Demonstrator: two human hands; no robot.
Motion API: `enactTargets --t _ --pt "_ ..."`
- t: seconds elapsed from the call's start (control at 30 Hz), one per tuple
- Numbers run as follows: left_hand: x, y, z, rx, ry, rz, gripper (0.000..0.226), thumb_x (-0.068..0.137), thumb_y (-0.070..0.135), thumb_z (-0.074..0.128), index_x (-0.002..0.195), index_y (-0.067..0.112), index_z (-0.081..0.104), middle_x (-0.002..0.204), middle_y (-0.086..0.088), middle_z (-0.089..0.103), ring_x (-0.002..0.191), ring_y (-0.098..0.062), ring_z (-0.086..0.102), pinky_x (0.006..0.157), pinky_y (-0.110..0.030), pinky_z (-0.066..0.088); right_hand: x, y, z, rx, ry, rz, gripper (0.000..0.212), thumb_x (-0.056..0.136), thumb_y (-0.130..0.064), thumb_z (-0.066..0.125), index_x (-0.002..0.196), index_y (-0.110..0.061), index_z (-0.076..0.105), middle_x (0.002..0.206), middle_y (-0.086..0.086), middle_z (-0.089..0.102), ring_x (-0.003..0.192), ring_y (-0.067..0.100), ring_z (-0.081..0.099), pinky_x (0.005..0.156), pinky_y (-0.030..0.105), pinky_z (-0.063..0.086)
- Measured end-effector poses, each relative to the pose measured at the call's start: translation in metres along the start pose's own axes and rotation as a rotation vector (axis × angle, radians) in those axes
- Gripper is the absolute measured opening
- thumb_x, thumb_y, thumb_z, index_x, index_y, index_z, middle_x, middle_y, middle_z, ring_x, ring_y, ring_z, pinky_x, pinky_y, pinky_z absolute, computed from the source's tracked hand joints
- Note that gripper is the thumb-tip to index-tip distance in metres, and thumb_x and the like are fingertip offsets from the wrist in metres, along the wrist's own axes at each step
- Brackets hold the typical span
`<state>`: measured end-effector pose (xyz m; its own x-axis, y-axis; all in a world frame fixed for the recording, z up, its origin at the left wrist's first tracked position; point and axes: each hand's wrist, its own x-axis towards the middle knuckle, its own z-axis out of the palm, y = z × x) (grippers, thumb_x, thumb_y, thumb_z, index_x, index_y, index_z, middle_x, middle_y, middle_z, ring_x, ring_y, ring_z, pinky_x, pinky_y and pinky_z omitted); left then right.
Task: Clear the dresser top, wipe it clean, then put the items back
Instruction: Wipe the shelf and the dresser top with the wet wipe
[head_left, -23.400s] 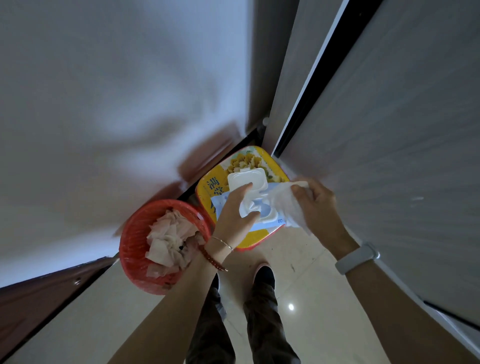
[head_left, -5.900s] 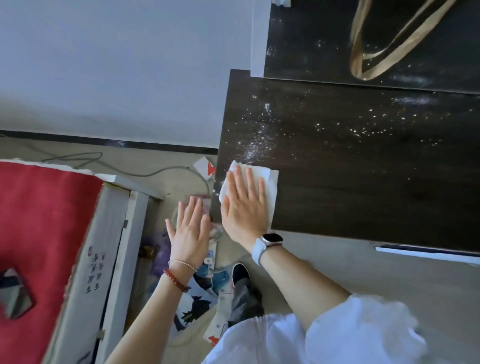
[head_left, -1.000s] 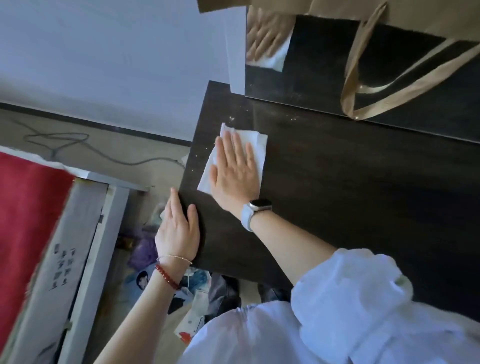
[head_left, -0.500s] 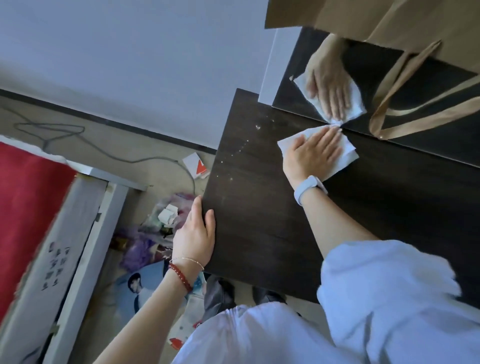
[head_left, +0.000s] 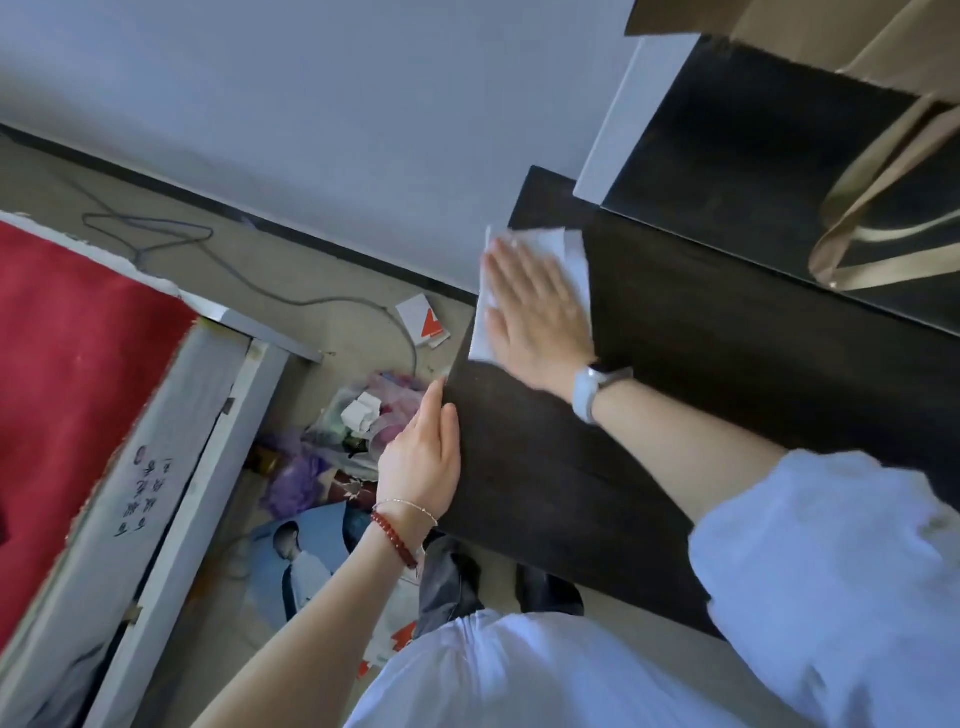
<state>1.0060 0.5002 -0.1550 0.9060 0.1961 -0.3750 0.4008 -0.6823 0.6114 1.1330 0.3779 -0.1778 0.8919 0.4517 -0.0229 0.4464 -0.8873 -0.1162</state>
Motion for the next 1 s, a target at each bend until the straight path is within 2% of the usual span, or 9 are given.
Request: enactTargets --t 0.17,0.27,0.4,0.5,0.63,0.73,0.83,0.93,1.0 --pt "-0.007 -0.003 -0.007 -0.261 0.100 -0.029 0.051 0.092 0.036 0.018 0.122 0.016 0.055 0.114 -0.018 0.064 0.106 -0.032 0.058 0.081 -0.028 0.039 -0.095 -0.035 -0.004 -0.038 -0.118 -0.412 0.057 0.093 -0.034 0.023 0.144 -0.010 0.019 0.153 0.006 0.020 0.142 0.021 0.013 0.113 0.041 0.009" --pt "-0.005 -0.002 -0.007 -0.317 0.115 -0.063 0.061 0.086 0.041 0.015 0.117 0.013 0.059 0.110 -0.018 0.065 0.106 -0.029 0.057 0.077 -0.020 0.033 -0.099 -0.020 -0.005 -0.008 -0.158 -0.515 0.055 0.092 -0.035 0.025 0.144 -0.017 0.020 0.153 0.000 0.023 0.141 0.019 0.014 0.114 0.039 0.009" --pt "-0.003 -0.006 -0.005 -0.308 0.098 -0.054 0.069 0.083 0.050 0.010 0.120 0.014 0.057 0.116 -0.010 0.061 0.110 -0.022 0.051 0.084 -0.015 0.028 -0.043 0.014 -0.002 -0.105 -0.053 -0.184 0.052 0.090 -0.032 0.026 0.140 -0.020 0.032 0.147 0.003 0.036 0.136 0.025 0.032 0.112 0.043 0.022" --pt "0.000 -0.007 -0.002 -0.484 0.109 -0.167 0.049 0.098 0.036 0.021 0.113 0.012 0.061 0.109 -0.004 0.060 0.108 -0.019 0.054 0.093 -0.024 0.036 -0.029 -0.005 -0.005 -0.025 0.002 0.138 0.054 0.090 -0.032 0.023 0.140 -0.014 0.032 0.147 0.007 0.036 0.136 0.025 0.032 0.112 0.044 0.026" --pt "0.000 -0.008 -0.011 -0.775 0.180 -0.278 0.035 0.100 0.022 0.024 0.103 0.012 0.057 0.107 -0.010 0.061 0.097 -0.017 0.060 0.085 -0.022 0.046 -0.093 -0.057 0.000 0.103 -0.047 -0.173 0.059 0.090 -0.033 0.024 0.142 -0.005 0.024 0.151 0.013 0.024 0.141 0.024 0.018 0.112 0.042 0.013" --pt "-0.009 -0.019 -0.014 -0.429 0.365 -0.134 0.029 0.096 0.018 0.032 0.111 0.010 0.055 0.115 -0.013 0.056 0.112 -0.027 0.051 0.096 -0.034 0.038 -0.119 -0.061 -0.009 0.479 -0.098 -0.199 0.057 0.088 -0.031 0.032 0.140 -0.008 0.031 0.149 0.008 0.030 0.140 0.019 0.022 0.115 0.035 0.013" --pt "-0.025 -0.017 -0.008 0.053 0.391 0.259 0.040 0.088 0.022 0.037 0.123 0.007 0.048 0.131 -0.017 0.050 0.126 -0.032 0.038 0.106 -0.042 0.026 -0.122 -0.047 -0.030 1.005 -0.039 0.163 0.052 0.090 -0.030 0.029 0.136 -0.008 0.037 0.144 0.007 0.040 0.135 0.010 0.030 0.113 0.024 0.023" --pt "-0.036 -0.001 0.014 0.433 0.123 0.673 0.047 0.088 0.032 0.039 0.133 0.019 0.039 0.144 -0.012 0.035 0.136 -0.033 0.018 0.111 -0.047 0.010 -0.136 -0.019 -0.036 0.893 0.173 0.391 0.048 0.090 -0.025 0.029 0.132 -0.008 0.043 0.140 0.009 0.045 0.134 0.011 0.032 0.111 0.018 0.025" --pt "-0.036 0.004 0.030 0.592 0.007 0.711 0.052 0.089 0.044 0.033 0.137 0.025 0.033 0.147 -0.010 0.031 0.139 -0.033 0.013 0.111 -0.048 0.006 -0.152 0.002 -0.031 0.714 0.211 0.429 0.049 0.089 -0.023 0.028 0.133 -0.007 0.041 0.142 0.011 0.042 0.136 0.016 0.028 0.113 0.023 0.022"
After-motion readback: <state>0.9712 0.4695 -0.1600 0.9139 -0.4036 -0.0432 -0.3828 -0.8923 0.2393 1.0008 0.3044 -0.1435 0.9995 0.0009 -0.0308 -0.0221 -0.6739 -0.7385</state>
